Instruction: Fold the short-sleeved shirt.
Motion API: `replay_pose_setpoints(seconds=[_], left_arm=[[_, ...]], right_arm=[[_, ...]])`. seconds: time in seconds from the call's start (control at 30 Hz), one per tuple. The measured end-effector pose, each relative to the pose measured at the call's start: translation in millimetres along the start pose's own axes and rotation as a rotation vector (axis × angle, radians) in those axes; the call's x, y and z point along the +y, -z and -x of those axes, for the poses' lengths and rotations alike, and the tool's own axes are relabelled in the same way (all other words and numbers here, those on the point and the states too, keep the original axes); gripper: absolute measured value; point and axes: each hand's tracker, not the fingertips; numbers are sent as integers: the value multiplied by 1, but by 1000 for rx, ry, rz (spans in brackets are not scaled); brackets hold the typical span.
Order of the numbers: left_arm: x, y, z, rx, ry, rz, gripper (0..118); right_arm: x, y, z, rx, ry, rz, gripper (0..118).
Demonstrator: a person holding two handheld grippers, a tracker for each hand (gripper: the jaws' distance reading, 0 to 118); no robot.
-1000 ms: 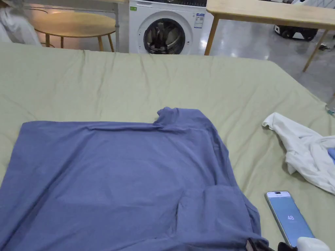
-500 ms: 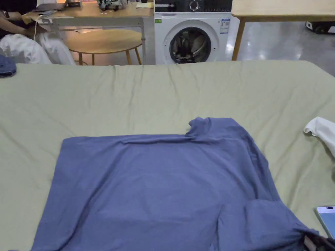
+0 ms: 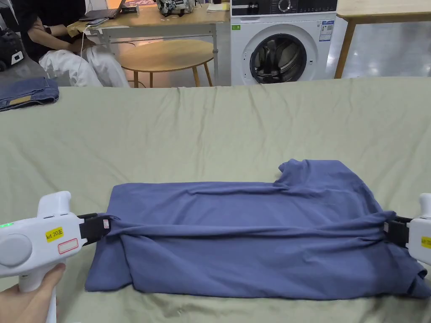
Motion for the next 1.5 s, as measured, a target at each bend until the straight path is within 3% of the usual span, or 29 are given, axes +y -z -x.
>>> replay_pose_setpoints(seconds=[0.1,0.13,0.3,0.43,0.47,0.5,0.53,0.57,0.67,0.73,0.97,1.0,1.1,1.13,1.27,1.43,1.47,1.5], left_arm=[[-3,-6,7,50,21,-47,38],[-4,-18,7,38,45,-78,51],[-31,-108,-30,-30,109,-334,51],[-63,-181,-72,-37,192,-439,50],[-72,-195,-80,-47,215,-453,46],[-77,-207,-87,-60,226,-446,36],[-85,-217,-93,-82,214,-427,10],[-93,-225,-98,-155,193,-400,0],[-118,-239,-103,-204,146,-379,0],[-129,-242,-107,-157,145,-381,0],[-123,-220,-80,-58,128,-328,2],[-117,-211,-74,-30,120,-286,18],[-106,-161,-47,-46,66,-156,36],[-104,-143,-40,-32,50,-131,51],[-94,-60,0,54,38,-8,51],[-95,4,-4,136,17,135,50],[-99,1,-10,130,35,100,47],[-99,-4,-17,150,90,51,34]], right_arm=[[-2,8,-10,-14,-23,-8,48],[-3,-2,-12,-8,-13,-20,48],[-22,-83,-10,27,-45,-210,48],[-51,-160,5,122,-61,-330,43],[-59,-175,10,139,-70,-358,31],[-65,-186,13,177,-82,-358,10],[-74,-198,17,176,-85,-353,2],[-83,-207,22,166,-82,-363,0],[-104,-221,32,171,-94,-347,0],[-112,-225,36,167,-107,-343,0],[-118,-226,30,205,-24,-315,0],[-120,-224,28,205,-14,-314,0],[-124,-218,20,219,24,-292,0],[-125,-216,18,221,34,-286,0],[-130,-209,7,213,60,-254,0],[-136,-202,-10,160,83,-212,0],[-136,-201,-14,149,89,-205,0],[-136,-200,-17,141,92,-200,0]])
